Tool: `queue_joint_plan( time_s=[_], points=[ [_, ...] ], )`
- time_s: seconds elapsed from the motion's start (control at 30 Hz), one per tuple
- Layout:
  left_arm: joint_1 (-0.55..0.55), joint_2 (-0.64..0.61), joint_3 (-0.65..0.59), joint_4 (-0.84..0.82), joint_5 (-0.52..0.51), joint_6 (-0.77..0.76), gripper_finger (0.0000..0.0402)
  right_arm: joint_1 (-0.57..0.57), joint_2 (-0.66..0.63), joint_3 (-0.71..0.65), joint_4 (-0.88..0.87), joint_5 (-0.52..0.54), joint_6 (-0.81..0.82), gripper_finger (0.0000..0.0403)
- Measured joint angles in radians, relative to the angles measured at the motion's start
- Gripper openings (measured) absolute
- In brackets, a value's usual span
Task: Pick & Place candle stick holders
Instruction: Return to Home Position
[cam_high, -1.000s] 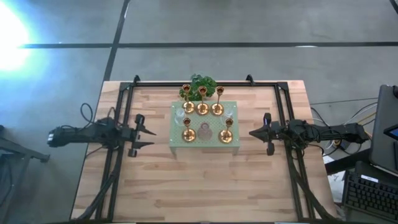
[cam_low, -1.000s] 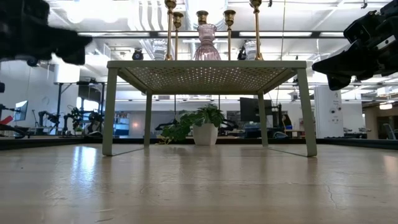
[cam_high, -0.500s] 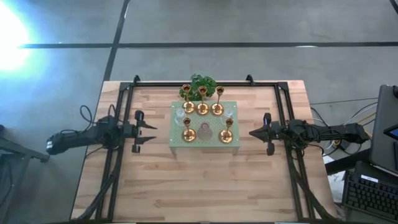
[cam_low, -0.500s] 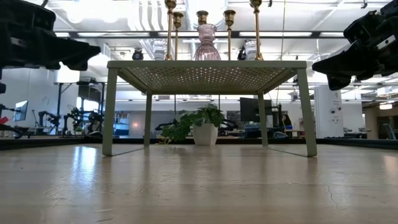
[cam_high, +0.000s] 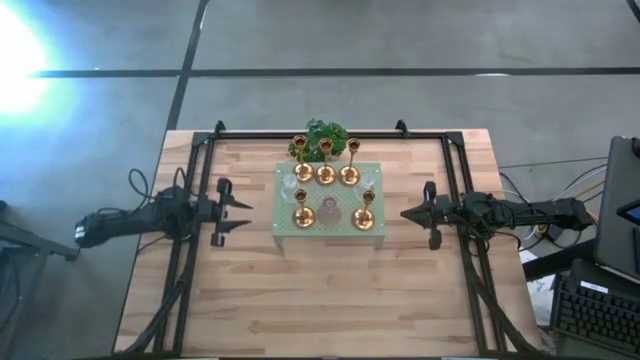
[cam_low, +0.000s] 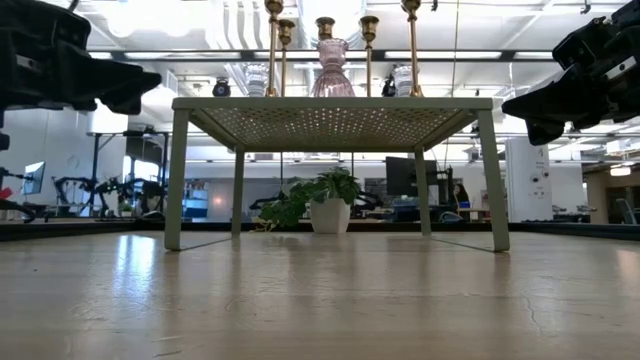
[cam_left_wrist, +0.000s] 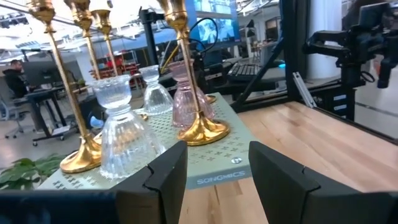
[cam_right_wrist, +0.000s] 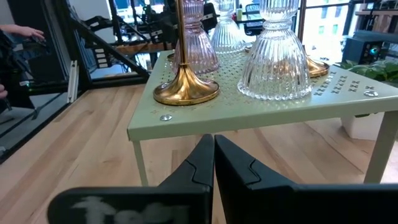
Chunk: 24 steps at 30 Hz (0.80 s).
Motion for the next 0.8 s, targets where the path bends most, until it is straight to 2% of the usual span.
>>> queue_joint_plan(
  time_s=[0.33,0.8],
  points=[
    [-0.100,0.000,-0.001,0.007,-0.023,-0.045,0.0177,0.000,0.000,0.000,0.000,0.000,0.000,0.0008],
    [-0.104,0.007,-0.002,0.008,-0.030,-0.047,0.0177,0.000,0.000,0.000,0.000,0.000,0.000,0.0008]
  ],
)
